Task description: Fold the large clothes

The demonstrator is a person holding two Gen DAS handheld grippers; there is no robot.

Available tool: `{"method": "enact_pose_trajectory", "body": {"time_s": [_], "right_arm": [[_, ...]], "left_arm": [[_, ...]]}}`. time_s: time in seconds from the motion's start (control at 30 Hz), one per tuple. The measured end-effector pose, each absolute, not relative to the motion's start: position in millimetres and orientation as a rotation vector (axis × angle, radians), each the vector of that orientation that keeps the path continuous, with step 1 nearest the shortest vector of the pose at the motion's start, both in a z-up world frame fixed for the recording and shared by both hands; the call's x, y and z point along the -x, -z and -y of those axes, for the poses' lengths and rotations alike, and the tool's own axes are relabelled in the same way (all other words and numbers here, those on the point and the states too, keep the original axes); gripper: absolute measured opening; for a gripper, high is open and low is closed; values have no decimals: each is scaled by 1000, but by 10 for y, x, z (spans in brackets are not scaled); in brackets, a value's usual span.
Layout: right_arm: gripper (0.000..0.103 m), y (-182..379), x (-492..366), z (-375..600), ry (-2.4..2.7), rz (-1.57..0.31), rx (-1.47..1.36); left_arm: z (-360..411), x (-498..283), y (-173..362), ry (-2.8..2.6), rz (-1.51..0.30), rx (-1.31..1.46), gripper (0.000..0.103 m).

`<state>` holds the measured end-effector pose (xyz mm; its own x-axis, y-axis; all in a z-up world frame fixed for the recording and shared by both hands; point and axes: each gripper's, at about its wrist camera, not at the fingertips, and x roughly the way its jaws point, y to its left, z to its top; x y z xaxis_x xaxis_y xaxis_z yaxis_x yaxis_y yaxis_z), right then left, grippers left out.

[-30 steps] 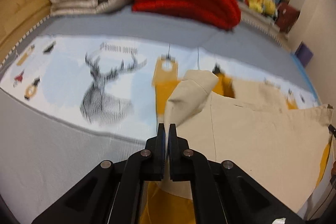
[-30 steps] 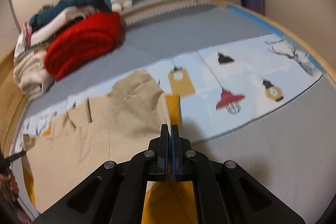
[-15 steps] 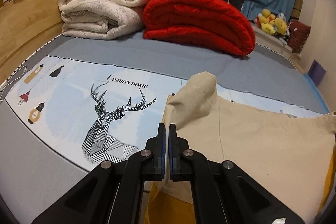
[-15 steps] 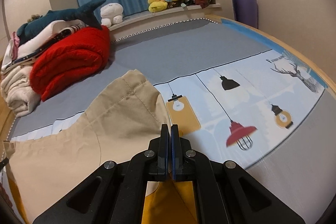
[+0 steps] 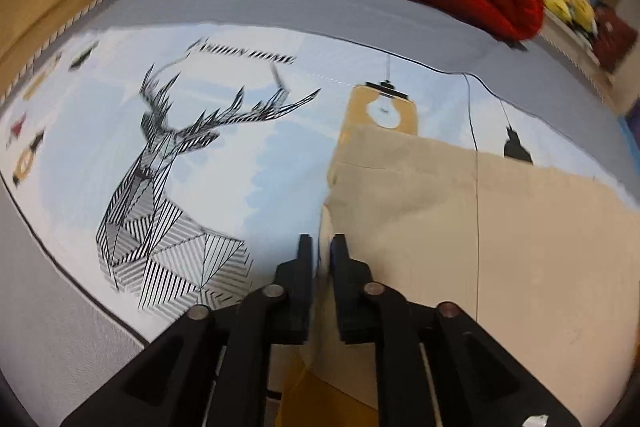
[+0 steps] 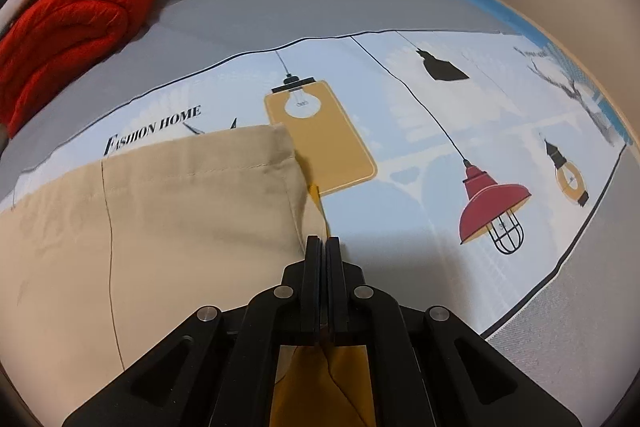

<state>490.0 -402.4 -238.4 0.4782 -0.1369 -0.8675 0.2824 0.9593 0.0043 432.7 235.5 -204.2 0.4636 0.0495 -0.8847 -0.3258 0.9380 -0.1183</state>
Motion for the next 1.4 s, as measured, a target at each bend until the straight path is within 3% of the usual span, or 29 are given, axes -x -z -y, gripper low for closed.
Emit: {"method": "enact_pose_trajectory", "body": {"time_s": [0.13, 0.2, 0.27, 0.4, 0.47, 0.53, 0.73, 0.9, 1.23, 1.33, 1.4], "right_arm": [[15, 2092, -4777, 4129, 259, -986, -230], [17, 1799, -4639, 4119, 275, -928, -204], [26, 1514, -4456, 4105, 285, -883, -185], [33, 1037, -4031, 3948, 136, -860, -194], [47, 940, -3826, 3817, 71, -873, -181], [51, 962, -3599, 3691, -6, -916, -168], [51, 1788, -3130, 3653, -6, -1144, -80], [51, 2279, -3007, 4107, 129, -1287, -95], [51, 2186, -2901, 4065, 156, -1287, 46], [50, 1865, -2859, 4016, 200, -1184, 70], [50, 1496, -2796, 3932, 200, -1064, 57]], "left_arm": [[-2359, -4177, 1641, -266, -1030, 302, 38], [-2290, -3948, 1263, -263, -955, 259, 47], [-2154, -3714, 978, -236, -906, 219, 52], [-1777, -3259, 687, -114, -922, 200, 53], [-1523, -3050, 667, -22, -961, 187, 53], [-1301, -2885, 734, 58, -998, 153, 55], [-948, -2619, 1720, 127, -1225, -87, 51], [-1350, -2554, 1812, 68, -1218, -62, 52], [-1907, -2303, 1907, -107, -1313, -39, 55], [-2064, -2211, 1649, -220, -1287, 2, 44], [-1999, -2144, 1387, -209, -1219, 1, 44]]}}
